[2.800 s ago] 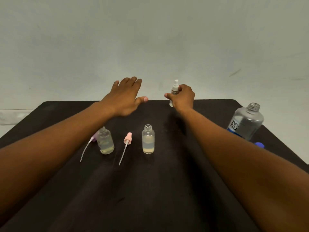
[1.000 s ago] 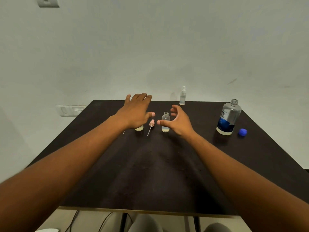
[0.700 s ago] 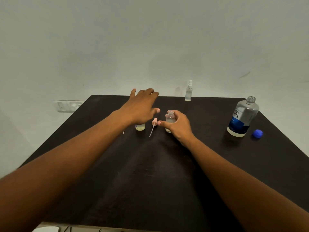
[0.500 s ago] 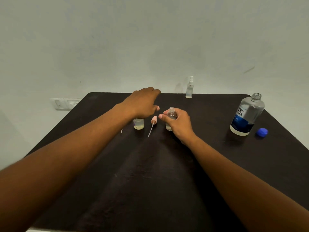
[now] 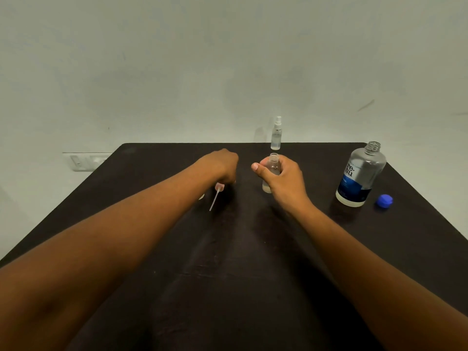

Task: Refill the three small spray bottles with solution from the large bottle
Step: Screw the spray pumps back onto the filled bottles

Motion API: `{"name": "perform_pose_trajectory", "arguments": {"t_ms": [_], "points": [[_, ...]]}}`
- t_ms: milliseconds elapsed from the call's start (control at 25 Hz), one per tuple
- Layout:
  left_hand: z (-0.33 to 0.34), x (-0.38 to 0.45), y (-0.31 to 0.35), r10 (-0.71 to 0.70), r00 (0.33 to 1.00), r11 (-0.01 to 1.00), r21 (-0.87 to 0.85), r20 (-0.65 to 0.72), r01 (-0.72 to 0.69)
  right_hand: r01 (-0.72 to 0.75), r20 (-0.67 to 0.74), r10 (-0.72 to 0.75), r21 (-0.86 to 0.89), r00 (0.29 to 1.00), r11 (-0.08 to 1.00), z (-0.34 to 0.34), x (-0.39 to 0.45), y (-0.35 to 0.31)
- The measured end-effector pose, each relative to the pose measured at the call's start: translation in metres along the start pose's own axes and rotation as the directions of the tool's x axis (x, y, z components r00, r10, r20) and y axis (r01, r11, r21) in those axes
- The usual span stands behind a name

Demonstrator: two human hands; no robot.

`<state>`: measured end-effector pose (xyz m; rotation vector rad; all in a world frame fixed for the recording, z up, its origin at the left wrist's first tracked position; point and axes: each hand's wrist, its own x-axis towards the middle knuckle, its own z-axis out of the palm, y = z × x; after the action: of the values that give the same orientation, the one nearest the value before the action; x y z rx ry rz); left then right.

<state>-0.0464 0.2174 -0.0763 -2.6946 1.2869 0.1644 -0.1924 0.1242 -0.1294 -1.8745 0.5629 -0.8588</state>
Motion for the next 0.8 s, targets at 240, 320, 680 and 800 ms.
{"name": "perform_pose_trajectory", "arguments": {"t_ms": [240,320,680,800], "points": [[0.017,0.003,0.008,-0.052,0.996,0.998,-0.02,-0.065,0.051,-0.025,-0.005,0.025,0.038,1.0,0.999,-0.012,-0.009,0.003],[0.018,-0.002,0.01,-0.067,0.992,0.995,-0.076,-0.11,0.059,-0.029,-0.005,0.029,0.06,1.0,0.998,-0.012,-0.016,0.002],[0.011,-0.092,0.011,-0.15,0.96,0.78,-0.625,-0.237,-0.033,-0.059,0.009,0.059,0.115,0.998,0.992,-0.018,-0.077,-0.041],[0.013,-0.132,0.006,-0.196,0.929,0.658,-0.745,-0.314,-0.113,-0.088,0.012,0.087,0.152,0.996,0.984,-0.022,-0.107,-0.059]]}}
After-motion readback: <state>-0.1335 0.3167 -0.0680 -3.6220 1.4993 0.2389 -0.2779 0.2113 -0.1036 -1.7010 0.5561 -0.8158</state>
